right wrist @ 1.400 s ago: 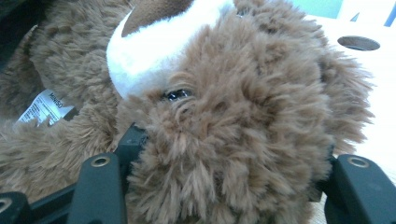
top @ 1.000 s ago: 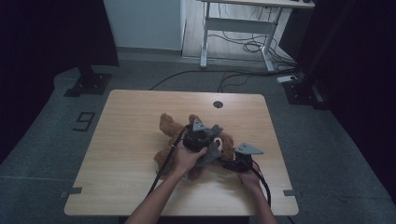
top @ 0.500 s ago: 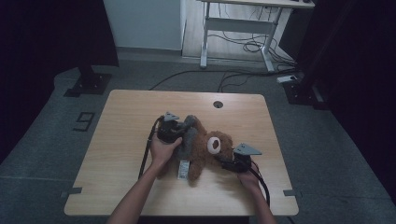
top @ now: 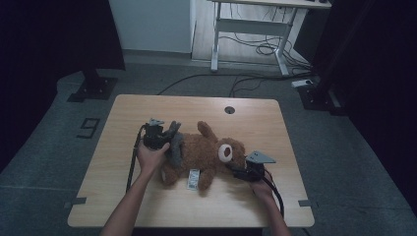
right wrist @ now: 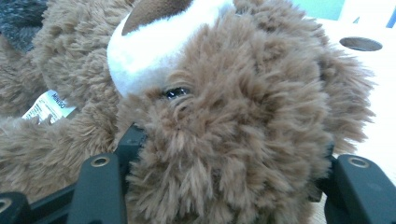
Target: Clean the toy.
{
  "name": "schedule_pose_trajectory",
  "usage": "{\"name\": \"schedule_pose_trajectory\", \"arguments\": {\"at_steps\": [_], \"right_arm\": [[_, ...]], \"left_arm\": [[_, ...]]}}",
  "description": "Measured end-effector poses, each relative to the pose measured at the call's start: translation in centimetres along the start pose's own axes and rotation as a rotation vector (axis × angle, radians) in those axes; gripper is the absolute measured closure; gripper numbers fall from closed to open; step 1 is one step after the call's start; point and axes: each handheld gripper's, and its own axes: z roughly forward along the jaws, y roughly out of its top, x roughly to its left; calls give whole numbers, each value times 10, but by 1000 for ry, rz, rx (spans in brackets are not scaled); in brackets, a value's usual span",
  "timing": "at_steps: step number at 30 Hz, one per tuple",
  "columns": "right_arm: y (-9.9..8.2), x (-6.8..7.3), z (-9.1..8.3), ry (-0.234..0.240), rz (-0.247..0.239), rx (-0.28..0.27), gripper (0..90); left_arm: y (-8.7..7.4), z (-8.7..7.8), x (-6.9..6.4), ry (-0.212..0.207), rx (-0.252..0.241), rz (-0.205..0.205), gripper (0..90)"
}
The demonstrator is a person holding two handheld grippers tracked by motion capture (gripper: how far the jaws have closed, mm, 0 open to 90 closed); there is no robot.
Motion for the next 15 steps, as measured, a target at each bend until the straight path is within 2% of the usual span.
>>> {"name": "schedule_pose_trajectory", "arguments": {"at_steps": [3,6,11,13,15], "right_arm": [[0,0,0,-1,0,2,381],[0,0,0,-1,6,0,381],[0,-1,0,-1,4,0,380],[0,0,0,-2,6,-1,378],[0,0,0,-2,3,1,376]], "left_arm": [[8,-10,-15,-26,-40,33,793],[19,-17,-40,-84,-79,73,795],[32,-14,-100,-197,-102,163,794],[33,-7,-125,-241,-91,197,794],[32,5,-150,-266,-73,222,794]]}}
